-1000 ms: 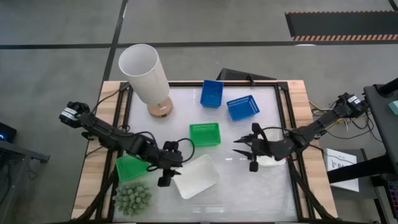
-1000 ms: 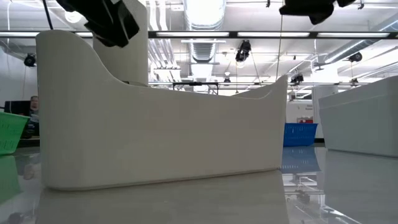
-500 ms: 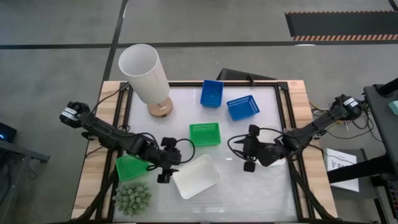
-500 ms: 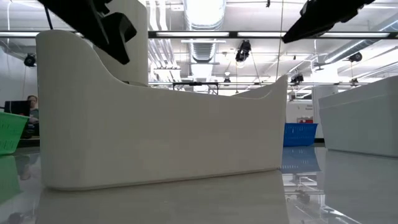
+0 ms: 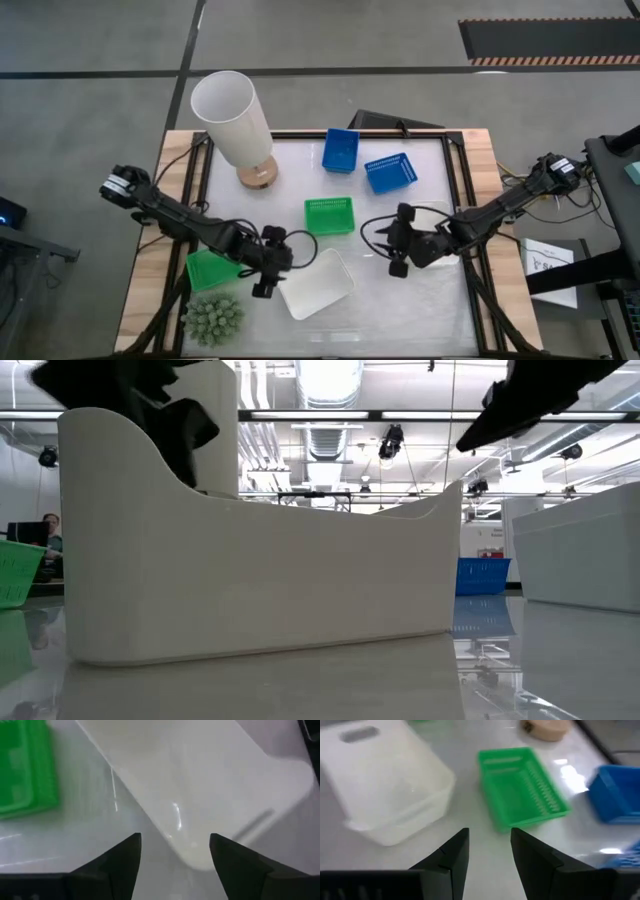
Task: Stack baskets by color
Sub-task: Stack the left white bin on top of the right white bins
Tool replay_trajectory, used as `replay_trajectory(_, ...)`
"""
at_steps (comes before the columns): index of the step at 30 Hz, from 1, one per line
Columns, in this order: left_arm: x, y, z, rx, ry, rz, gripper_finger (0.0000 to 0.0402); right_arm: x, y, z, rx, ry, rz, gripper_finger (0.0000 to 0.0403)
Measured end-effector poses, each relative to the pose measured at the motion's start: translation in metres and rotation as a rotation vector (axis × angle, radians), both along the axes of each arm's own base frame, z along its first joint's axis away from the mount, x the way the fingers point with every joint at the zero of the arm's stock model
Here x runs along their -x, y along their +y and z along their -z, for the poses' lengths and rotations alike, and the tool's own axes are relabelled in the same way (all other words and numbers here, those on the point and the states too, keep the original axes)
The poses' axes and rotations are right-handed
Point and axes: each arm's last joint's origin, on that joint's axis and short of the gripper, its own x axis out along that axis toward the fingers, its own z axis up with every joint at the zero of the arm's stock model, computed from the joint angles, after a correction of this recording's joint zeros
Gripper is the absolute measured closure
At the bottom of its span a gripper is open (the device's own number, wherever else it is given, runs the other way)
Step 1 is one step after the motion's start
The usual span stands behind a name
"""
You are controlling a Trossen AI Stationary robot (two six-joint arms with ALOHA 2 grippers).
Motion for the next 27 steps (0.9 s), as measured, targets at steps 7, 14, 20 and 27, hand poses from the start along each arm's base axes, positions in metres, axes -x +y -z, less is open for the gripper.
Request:
replay_trajectory(7, 0.011, 0.0, 0.009, -0.054, 0.111, 0.079, 0.0214, -0.012, 0.01, 0.005, -0.118, -0.073, -0.064, 0.0292)
replay_trajectory(14, 0.011, -0.001, 0.009, -0.113, 0.089, 0.214, 0.0268, -0.027, 0.018, 0.018, -0.105, -0.049, -0.052, 0.0344)
replay_trajectory(20, 0.012, 0.004, 0.011, -0.114, 0.112, 0.213, 0.0302, -0.036, 0.026, 0.022, -0.126, -0.044, -0.042, 0.0377)
replay_trajectory(27, 0.02, 0.006, 0.029, -0.112, 0.162, 0.226, 0.0327, -0.044, 0.059, 0.036, -0.129, -0.014, -0.069, 0.0393)
